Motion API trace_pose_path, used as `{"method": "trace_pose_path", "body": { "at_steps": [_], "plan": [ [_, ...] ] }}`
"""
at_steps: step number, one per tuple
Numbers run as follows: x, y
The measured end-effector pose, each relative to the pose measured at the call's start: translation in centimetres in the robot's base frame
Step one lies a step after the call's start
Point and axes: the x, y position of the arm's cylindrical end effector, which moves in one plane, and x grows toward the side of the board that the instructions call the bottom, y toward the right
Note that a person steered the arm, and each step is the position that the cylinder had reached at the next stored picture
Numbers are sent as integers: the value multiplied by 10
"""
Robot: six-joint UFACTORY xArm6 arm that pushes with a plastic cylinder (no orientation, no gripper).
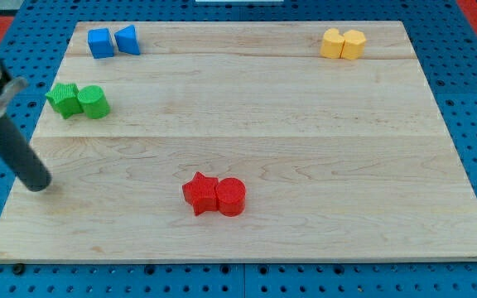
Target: Move the arm towards the top
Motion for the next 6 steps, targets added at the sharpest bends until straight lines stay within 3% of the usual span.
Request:
{"method": "trace_pose_path", "body": {
  "at_steps": [2,3,4,6],
  "plan": [
    [-1,129],
    [-33,161],
    [-97,172],
    [-147,177]
  ]
}}
